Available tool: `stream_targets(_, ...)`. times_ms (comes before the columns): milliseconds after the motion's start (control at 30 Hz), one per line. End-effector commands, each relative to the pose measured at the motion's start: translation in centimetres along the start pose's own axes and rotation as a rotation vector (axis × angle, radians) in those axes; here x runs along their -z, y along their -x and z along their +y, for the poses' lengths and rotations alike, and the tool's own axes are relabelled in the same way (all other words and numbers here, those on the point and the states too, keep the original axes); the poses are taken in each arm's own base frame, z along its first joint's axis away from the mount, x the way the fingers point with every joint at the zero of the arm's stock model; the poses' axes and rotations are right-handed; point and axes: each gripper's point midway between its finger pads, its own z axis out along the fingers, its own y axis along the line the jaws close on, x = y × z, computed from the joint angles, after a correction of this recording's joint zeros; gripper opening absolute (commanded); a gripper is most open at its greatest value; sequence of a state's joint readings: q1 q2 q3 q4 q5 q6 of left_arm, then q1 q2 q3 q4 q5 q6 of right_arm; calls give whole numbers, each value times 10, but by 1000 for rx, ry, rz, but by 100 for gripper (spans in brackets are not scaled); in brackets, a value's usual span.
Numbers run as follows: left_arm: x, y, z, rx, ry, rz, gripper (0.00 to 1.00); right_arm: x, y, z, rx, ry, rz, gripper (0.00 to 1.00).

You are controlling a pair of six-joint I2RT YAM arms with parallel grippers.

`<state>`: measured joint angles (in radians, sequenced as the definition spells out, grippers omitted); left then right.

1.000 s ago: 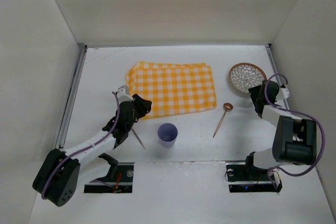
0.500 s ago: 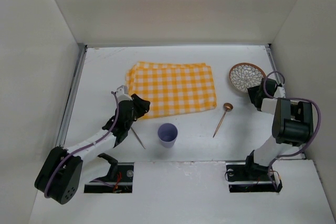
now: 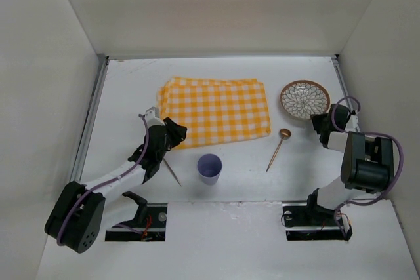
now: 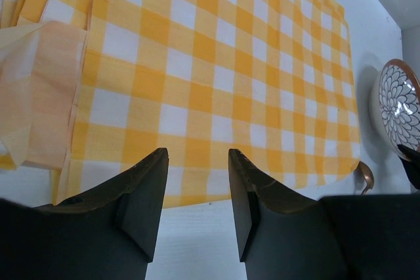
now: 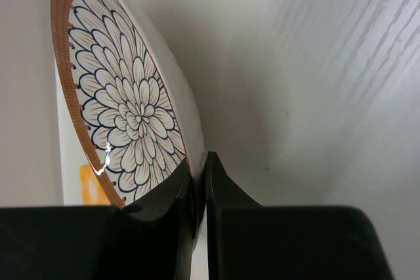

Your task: Set the dinner table for one person

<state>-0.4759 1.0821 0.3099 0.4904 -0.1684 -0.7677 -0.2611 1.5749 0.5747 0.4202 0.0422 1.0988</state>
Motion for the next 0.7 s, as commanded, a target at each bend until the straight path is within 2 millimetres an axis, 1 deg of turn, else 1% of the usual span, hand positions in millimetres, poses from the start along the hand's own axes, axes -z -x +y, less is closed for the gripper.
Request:
stream_targets(0, 0, 11, -9, 10, -40, -44, 39, 44, 35, 113, -42, 403, -66, 7)
stream_targets(33, 0, 11, -8, 13, -38, -44, 39, 53, 36, 124, -30, 435, -67, 7)
stream_targets(67, 0, 11, -8, 18, -40, -41, 39, 62, 34, 135, -18, 469, -58, 7)
stream_targets(167, 2, 14, -11, 19, -50, -53, 39, 91, 11, 168, 34, 558, -8, 8)
stream_targets(267, 0, 14, -7, 21, -34, -54, 39, 111, -36, 196, 91, 627, 100, 8)
stream_targets(333, 0, 14, -6, 24, -35, -52, 39, 121, -77, 211, 123, 663, 198, 9)
stream_targets(467, 3, 19, -5, 26, -33, -73, 39, 139, -157, 231, 190, 706, 354, 9)
stream_targets(567, 5, 24, -2, 41, -32, -84, 39, 149, -203, 243, 235, 733, 430, 9)
stream_targets(667, 7, 26, 0, 47, -29, -98, 39, 152, -237, 245, 255, 731, 488, 9)
